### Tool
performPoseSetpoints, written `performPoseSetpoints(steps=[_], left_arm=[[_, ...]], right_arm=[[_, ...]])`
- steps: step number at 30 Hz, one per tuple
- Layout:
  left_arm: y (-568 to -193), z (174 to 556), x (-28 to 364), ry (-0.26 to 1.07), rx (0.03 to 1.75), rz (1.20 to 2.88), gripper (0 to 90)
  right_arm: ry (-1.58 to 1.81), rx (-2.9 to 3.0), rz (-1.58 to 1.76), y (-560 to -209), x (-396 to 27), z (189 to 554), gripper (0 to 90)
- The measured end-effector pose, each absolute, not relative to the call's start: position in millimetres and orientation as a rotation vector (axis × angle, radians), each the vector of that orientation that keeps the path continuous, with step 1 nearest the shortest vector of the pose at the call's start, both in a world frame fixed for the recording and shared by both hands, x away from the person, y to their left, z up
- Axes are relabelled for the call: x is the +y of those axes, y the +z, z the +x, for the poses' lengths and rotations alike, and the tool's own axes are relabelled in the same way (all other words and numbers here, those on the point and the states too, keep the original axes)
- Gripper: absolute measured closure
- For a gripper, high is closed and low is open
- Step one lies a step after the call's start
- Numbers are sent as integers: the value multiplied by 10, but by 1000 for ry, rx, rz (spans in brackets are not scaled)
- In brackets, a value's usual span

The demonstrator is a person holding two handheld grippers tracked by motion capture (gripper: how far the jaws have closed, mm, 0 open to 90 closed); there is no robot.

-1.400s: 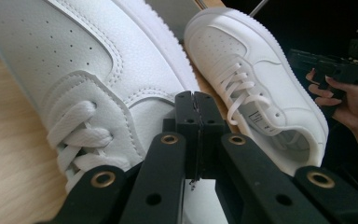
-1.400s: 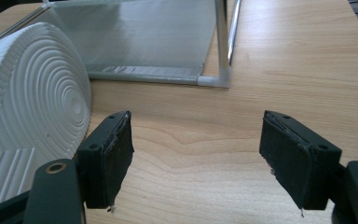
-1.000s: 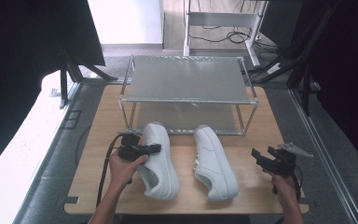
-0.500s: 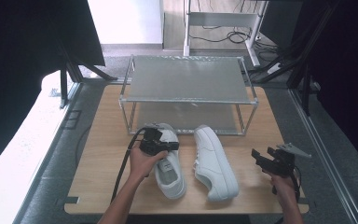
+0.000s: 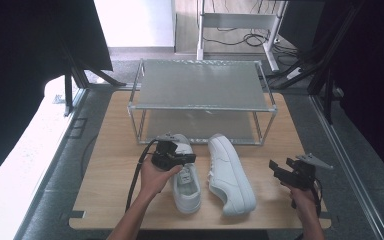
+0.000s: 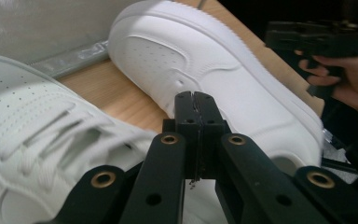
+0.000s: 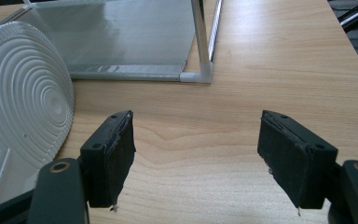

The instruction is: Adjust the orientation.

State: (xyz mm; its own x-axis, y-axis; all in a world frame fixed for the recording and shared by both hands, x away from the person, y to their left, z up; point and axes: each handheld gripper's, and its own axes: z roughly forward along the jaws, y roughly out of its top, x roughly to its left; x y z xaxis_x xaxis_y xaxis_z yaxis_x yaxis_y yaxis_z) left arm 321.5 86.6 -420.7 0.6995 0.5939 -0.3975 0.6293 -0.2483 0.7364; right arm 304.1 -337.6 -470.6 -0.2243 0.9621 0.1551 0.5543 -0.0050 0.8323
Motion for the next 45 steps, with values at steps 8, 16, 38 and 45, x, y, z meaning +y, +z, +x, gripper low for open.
performPoseSetpoints(steps=[8,16,38,45], left_arm=[[-4269,2913,974,-60,940,1949,900],[-4593,2822,920,-47,999,2071,900],[-4615,2833,1404,-37,1035,2068,900],[-4570,2839,1506,-79,979,2014,822]], right_arm=[[1136,1811,1563,-4717,-3359,3030,276],[1135,1824,1554,-4719,-3340,3031,273],[1130,1870,1523,-4737,-3259,3025,271],[1132,1872,1517,-4728,-3248,3020,270]])
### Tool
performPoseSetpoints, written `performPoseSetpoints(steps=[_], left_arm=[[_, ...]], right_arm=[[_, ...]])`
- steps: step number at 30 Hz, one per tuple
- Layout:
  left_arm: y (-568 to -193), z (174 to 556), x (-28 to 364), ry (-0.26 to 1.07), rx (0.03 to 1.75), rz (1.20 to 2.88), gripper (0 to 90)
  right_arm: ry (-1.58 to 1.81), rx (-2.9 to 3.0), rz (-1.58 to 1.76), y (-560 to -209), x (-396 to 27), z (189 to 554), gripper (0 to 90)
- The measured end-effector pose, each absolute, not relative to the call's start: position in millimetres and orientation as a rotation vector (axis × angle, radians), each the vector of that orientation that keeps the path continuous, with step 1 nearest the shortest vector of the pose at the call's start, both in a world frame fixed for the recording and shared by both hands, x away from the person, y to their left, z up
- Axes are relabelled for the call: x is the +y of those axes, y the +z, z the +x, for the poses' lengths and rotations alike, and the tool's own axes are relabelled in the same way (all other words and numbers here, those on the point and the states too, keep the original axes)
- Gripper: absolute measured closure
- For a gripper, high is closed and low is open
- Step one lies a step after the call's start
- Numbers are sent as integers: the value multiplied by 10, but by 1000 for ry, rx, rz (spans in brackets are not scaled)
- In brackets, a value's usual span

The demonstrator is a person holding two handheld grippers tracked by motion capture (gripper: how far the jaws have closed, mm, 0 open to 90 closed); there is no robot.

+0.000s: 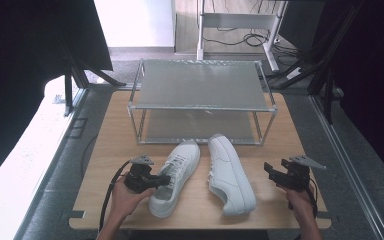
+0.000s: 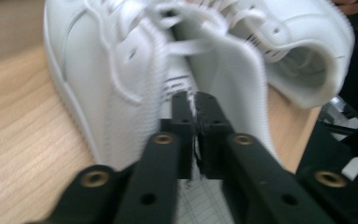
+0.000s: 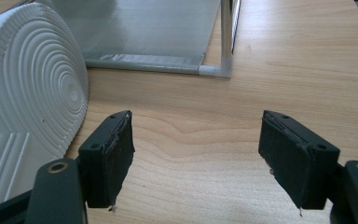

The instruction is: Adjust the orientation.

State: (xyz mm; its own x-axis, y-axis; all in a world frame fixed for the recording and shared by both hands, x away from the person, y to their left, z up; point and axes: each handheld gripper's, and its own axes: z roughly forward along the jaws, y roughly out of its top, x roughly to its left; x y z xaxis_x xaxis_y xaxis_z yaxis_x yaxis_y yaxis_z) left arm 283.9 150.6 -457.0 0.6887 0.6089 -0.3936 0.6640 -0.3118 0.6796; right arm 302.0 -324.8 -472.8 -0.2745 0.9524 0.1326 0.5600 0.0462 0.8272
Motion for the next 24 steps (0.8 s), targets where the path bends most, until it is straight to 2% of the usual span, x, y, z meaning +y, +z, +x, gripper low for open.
performPoseSetpoints(steps=[1,2,3,7,12,14,20,21,23,24], left_arm=[[-4570,2839,1506,-79,979,2014,771],[-4542,2832,1516,-86,966,1989,771],[-4476,2815,1540,-73,941,1956,706],[-4334,2770,1609,-8,914,1890,566],[-4235,2752,1708,104,937,1841,411],[-4227,2758,1714,122,945,1845,368],[-4100,2897,1696,204,984,1841,343],[-4100,2897,1696,204,984,1841,341],[-4082,2905,1703,244,976,1839,330],[-4082,2905,1703,244,976,1839,329]], right_arm=[[1137,1869,1512,-4726,-3244,3019,270],[1137,1869,1512,-4726,-3244,3019,270],[1146,1875,1496,-4711,-3239,3009,270],[1153,1880,1478,-4675,-3236,2997,288],[1168,1882,1442,-4584,-3220,2962,401],[1175,1884,1430,-4558,-3212,2954,419],[1213,1950,1328,-4389,-3041,2900,573],[1213,1950,1328,-4389,-3041,2900,573],[1243,2010,1271,-4335,-2957,2883,658],[1243,2010,1271,-4335,-2957,2883,658]])
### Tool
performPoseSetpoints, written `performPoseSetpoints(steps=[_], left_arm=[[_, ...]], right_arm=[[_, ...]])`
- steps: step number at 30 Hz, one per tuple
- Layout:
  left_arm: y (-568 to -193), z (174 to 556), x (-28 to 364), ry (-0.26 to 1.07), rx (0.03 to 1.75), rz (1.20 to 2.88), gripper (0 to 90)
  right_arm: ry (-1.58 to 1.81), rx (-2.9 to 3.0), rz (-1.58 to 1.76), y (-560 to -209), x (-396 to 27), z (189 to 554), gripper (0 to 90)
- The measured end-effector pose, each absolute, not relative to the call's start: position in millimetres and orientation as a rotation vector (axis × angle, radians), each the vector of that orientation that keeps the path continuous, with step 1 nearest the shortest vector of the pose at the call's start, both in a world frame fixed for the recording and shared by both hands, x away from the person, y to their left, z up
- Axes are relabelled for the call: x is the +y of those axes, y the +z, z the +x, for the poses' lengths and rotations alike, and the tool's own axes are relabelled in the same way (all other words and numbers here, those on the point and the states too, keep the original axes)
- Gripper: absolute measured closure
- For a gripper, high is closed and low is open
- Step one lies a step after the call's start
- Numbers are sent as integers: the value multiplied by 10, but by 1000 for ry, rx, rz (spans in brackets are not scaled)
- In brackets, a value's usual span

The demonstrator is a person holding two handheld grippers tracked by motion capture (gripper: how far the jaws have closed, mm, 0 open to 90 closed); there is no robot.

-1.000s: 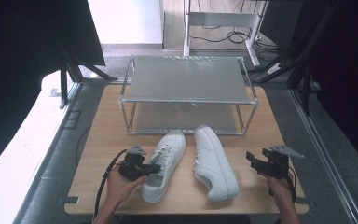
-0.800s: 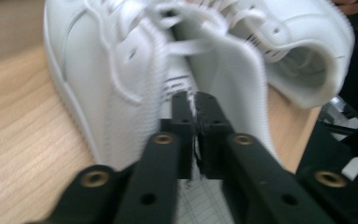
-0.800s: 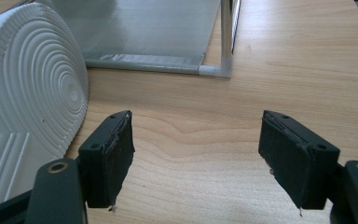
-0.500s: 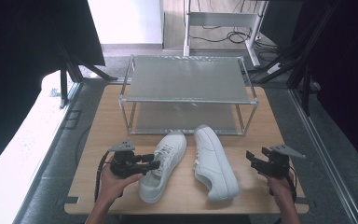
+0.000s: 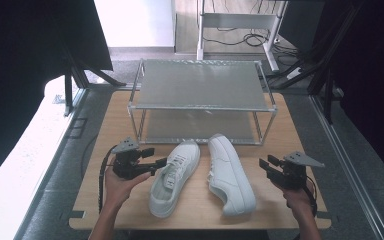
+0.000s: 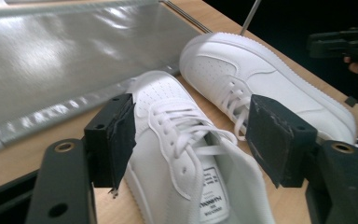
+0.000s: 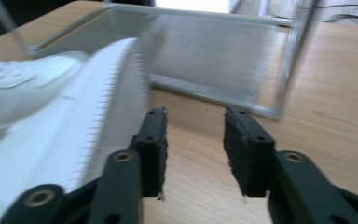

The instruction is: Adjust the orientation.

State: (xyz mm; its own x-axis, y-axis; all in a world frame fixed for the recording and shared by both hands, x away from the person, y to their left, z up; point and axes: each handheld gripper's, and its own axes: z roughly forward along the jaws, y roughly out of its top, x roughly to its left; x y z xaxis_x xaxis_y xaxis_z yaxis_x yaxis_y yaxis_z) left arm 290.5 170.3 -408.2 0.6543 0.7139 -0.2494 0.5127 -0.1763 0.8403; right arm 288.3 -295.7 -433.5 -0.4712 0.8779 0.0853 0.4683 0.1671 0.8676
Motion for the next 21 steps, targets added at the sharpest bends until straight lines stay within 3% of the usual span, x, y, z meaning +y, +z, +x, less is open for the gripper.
performPoseSetpoints(steps=[1,4,9,21], left_arm=[[-4101,2891,1724,247,985,1829,329],[-4141,2868,1751,246,994,1829,329],[-4227,2861,1796,221,1019,1822,331],[-4230,2860,1861,212,1034,1825,341]], right_arm=[[1268,2076,1234,-4288,-2897,2867,722],[1297,2103,1217,-4254,-2848,2849,757],[1353,2228,1129,-4206,-2611,2777,895],[1308,2448,971,-4330,-1921,2613,900]])
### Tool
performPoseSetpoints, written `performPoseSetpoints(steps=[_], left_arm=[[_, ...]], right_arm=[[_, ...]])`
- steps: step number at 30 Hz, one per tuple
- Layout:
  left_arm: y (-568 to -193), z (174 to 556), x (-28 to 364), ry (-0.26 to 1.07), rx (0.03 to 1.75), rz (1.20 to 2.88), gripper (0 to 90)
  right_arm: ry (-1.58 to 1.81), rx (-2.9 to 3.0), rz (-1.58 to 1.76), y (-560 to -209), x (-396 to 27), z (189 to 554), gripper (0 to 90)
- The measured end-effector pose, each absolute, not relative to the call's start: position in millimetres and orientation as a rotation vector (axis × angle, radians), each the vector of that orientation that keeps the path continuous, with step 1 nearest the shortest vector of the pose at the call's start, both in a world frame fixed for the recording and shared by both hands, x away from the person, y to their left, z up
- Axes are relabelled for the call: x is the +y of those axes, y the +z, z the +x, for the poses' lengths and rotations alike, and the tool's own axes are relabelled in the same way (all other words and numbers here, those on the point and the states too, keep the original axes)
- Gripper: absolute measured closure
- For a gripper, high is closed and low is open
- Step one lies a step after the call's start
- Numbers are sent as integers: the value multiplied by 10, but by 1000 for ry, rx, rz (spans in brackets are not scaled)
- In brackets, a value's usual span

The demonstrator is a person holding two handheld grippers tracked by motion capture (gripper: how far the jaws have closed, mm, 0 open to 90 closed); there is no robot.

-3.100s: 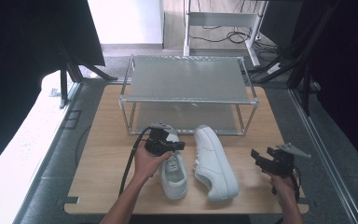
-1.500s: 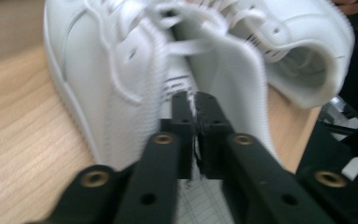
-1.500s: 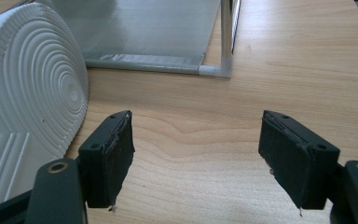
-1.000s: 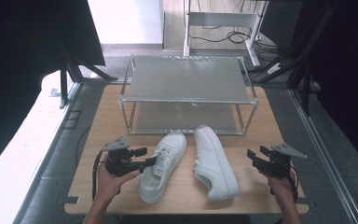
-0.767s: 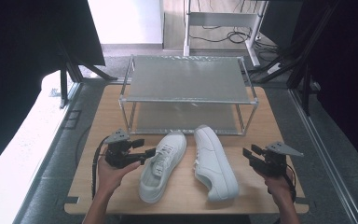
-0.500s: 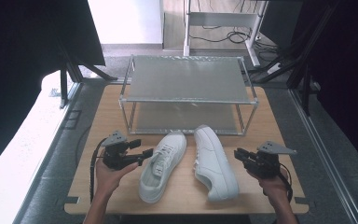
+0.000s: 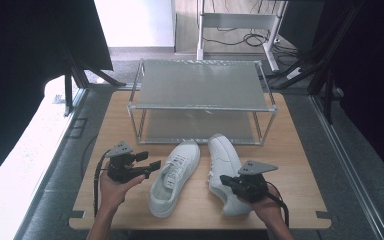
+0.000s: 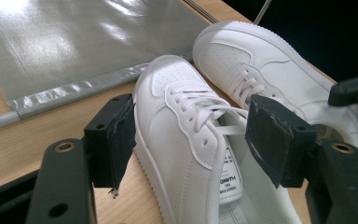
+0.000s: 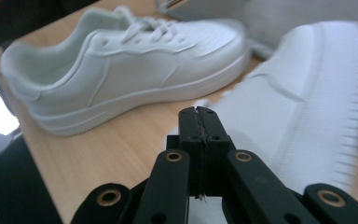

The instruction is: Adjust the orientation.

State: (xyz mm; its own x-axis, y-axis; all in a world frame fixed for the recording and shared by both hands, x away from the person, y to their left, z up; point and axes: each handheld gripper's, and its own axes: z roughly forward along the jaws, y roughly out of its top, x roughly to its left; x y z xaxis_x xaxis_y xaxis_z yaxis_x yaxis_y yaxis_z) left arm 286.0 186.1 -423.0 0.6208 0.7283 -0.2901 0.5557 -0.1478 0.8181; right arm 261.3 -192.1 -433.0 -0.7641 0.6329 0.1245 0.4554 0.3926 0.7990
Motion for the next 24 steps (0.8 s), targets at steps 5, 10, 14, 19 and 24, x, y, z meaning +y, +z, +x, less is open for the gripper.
performPoseSetpoints(steps=[5,10,14,19,24], left_arm=[[-4167,2832,1824,145,991,1796,351],[-4148,2804,1847,156,992,1789,350],[-4162,2808,1882,147,1001,1774,351],[-4199,2817,1933,131,1015,1767,368],[-4196,2810,1938,122,1014,1755,379]], right_arm=[[1218,2508,893,-4417,-1749,2537,900],[1124,2536,872,-4550,-1757,2503,900],[1160,2526,889,-4559,-1818,2507,900],[1185,2498,902,-4546,-1891,2506,900],[1223,2478,928,-4522,-1984,2520,900]])
